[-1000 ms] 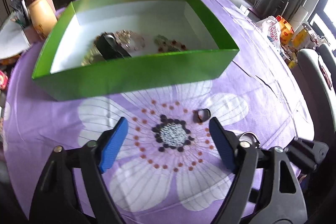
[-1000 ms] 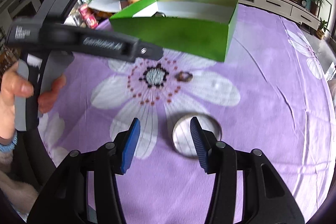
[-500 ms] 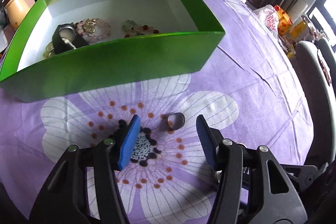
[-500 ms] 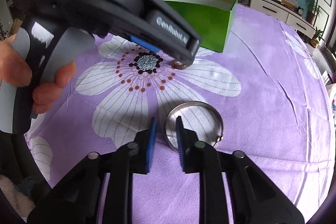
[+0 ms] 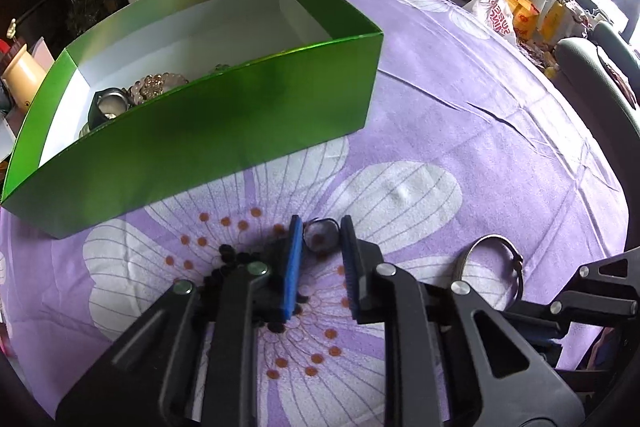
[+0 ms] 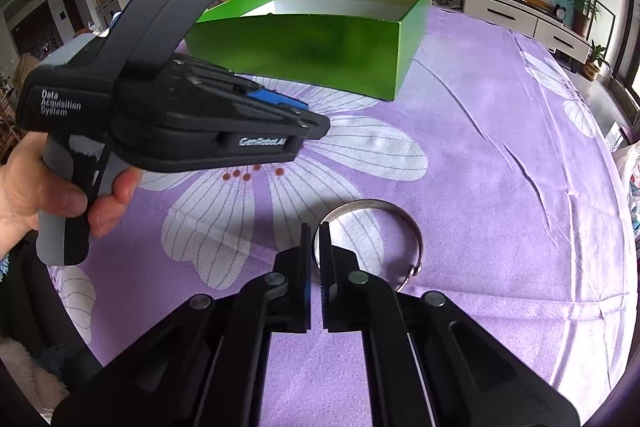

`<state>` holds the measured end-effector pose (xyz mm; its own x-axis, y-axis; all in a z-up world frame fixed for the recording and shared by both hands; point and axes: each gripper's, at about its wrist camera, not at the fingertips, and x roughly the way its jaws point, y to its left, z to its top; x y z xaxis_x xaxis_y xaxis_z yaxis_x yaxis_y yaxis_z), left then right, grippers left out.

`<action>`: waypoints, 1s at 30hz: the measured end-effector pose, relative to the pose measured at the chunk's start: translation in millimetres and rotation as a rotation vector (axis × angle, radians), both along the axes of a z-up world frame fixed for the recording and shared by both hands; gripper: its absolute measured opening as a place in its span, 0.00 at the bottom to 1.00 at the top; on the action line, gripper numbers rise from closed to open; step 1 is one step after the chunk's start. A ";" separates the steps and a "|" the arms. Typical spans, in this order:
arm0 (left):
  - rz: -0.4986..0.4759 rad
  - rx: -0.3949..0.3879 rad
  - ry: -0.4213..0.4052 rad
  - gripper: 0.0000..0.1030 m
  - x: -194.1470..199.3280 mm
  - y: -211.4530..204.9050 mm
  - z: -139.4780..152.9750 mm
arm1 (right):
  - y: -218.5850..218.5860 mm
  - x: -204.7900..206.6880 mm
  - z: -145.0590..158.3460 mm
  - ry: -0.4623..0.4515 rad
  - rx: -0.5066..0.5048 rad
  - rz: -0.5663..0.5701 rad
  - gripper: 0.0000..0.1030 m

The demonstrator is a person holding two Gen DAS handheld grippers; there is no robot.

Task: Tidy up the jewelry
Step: 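Grasp the silver bangle with the right tool while the left tool grasps the small dark ring, then carry the silver bangle and small dark ring over the green box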

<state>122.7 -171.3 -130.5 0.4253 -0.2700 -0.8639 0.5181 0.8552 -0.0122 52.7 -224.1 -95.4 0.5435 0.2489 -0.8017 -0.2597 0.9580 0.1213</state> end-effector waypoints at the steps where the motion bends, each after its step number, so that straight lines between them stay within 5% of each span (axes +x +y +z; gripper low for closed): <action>1: 0.004 -0.005 0.005 0.18 1.6 4.3 0.1 | -0.1 -0.2 0.6 -0.001 0.001 -0.002 0.03; 16: 0.131 -0.137 0.010 0.18 1.9 85.1 43.3 | 0.9 12.9 19.2 -0.010 0.022 -0.006 0.03; 21: 0.148 -0.135 0.010 0.18 1.8 95.6 45.2 | -6.0 11.8 9.4 0.047 -0.009 -0.052 0.32; 30: 0.169 -0.155 0.027 0.18 5.8 97.9 41.5 | 3.8 15.8 -4.6 0.055 -0.053 -0.060 0.30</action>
